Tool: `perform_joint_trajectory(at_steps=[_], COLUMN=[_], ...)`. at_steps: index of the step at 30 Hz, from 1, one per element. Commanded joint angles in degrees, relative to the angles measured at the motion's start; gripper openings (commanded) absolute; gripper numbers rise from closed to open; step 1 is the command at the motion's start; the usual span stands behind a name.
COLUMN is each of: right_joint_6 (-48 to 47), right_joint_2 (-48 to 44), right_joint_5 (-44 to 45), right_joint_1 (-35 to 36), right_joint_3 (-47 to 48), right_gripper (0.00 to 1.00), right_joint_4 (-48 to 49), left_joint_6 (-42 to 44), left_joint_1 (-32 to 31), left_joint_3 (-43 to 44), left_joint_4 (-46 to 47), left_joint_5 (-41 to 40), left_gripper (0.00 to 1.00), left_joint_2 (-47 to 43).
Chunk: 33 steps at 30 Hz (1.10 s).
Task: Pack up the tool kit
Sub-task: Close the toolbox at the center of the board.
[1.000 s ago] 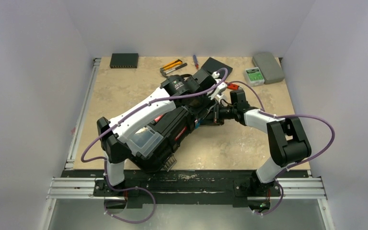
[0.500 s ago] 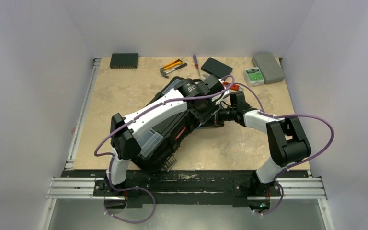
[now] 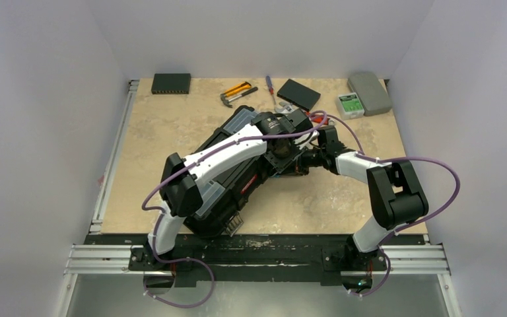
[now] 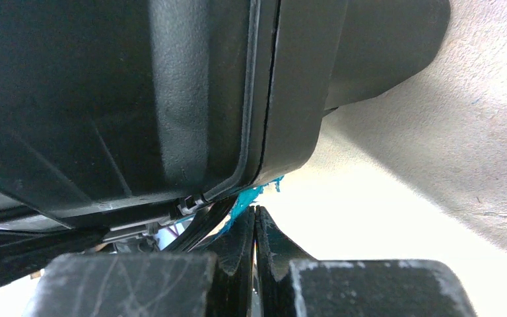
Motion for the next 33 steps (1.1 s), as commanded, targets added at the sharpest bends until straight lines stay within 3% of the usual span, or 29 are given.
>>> perform_joint_trajectory(at_steps=[1,6,11,18,24,33], right_joint_6=[-0.41,-0.37,-0.13,-0.21,0.01,0.08], right_joint_2=[-0.47,-0.37,-0.69,-1.37,-2.06,-3.35], right_joint_5=[-0.23,-0.19,-0.18,-0.34,-0.24,1.94], right_joint_1=[0.05,0.04,0.05,-0.09,-0.72,-2.12], right_joint_3=[0.63,0.82,0.98,1.14,0.81,-0.62], right_gripper=[0.00,0.00,0.00,0.00,0.00,0.00], right_joint_4=[1.47,1.46,1.47,0.98,0.98,0.72], left_joint_6=[-1.12,-2.06,-2.82,-3.15,-3.30,-2.89], left_joint_1=[-0.35,-0.35,-0.14,0.88,2.63,4.47], left_joint_3=[1.92,0.41,-0.06,-1.36,-2.28,-2.30], left_joint_4=[1.11,2.93,3.37,4.02,4.33,4.29], left_joint_5=[3.67,7.24,8.34,8.78,7.07,8.41], left_gripper=[0.33,0.47,0.47,0.32,0.00,0.00], left_joint_2=[1.03,-0.44,0.35,2.12,1.43,-0.98])
